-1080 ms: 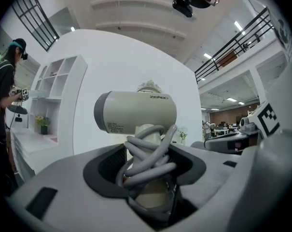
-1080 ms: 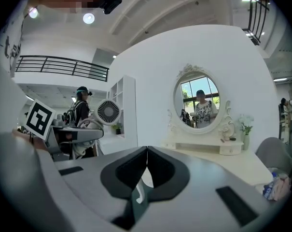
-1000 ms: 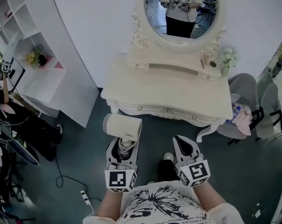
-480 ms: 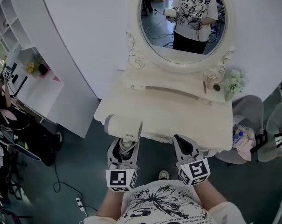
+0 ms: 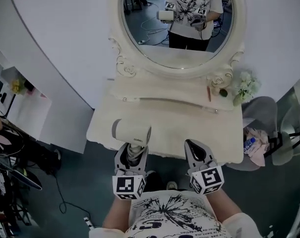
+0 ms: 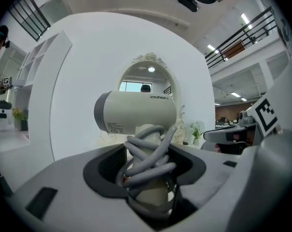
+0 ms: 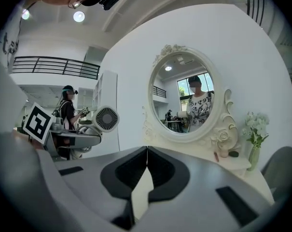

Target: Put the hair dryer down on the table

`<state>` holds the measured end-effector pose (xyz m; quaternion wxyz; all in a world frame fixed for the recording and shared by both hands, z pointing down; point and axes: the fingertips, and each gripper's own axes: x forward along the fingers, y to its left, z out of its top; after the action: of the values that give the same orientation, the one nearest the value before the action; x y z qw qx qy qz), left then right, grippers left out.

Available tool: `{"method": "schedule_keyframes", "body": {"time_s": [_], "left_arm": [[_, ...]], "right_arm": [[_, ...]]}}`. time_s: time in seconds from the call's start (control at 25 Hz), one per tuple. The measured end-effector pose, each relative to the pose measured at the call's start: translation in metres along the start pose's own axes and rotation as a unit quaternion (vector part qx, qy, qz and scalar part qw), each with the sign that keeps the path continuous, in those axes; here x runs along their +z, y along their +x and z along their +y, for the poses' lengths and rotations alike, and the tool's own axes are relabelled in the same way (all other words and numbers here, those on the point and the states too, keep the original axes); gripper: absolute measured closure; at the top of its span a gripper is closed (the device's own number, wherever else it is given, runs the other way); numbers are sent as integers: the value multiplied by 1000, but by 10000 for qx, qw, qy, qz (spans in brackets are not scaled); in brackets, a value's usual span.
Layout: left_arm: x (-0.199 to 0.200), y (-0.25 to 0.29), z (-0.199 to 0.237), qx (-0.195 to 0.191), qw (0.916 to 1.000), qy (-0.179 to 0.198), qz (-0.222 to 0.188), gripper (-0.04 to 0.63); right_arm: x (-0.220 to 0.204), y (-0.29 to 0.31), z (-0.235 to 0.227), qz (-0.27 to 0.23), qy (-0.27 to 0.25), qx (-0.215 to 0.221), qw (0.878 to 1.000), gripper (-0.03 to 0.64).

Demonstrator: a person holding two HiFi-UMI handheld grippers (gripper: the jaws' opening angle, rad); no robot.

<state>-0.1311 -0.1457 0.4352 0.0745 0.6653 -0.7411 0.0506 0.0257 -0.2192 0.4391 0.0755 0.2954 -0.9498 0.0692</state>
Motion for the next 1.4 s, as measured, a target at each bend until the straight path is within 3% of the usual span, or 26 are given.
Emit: {"method": "schedule_keyframes", "body": {"time_s": [0.24, 0.48, 0.76, 0.96, 1.16, 1.4], "left_arm": [[-16, 70, 16, -754, 9966, 117, 323, 344], [-34, 132, 36, -1590, 9831, 359, 836, 344], [-93, 175, 46, -2416, 9548, 792, 1542, 344], [-140, 195, 46, -2873, 9298, 1221, 1952, 344], [-180, 208, 46, -3154, 9086, 1426, 2339, 344], [-207, 217, 41, -3345, 8890, 1572, 2702, 344]], "right_arm": [[-2, 38, -25, 46, 73, -713, 9974, 598], [12, 80, -41, -14, 181, -1320, 9911, 598], [3, 112, -42, -9, 245, -1767, 9840, 598], [-12, 122, -42, 132, 335, -2039, 9783, 598], [-23, 126, -42, 256, 415, -2241, 9733, 598], [-32, 126, -44, 351, 476, -2403, 9689, 598]]}}
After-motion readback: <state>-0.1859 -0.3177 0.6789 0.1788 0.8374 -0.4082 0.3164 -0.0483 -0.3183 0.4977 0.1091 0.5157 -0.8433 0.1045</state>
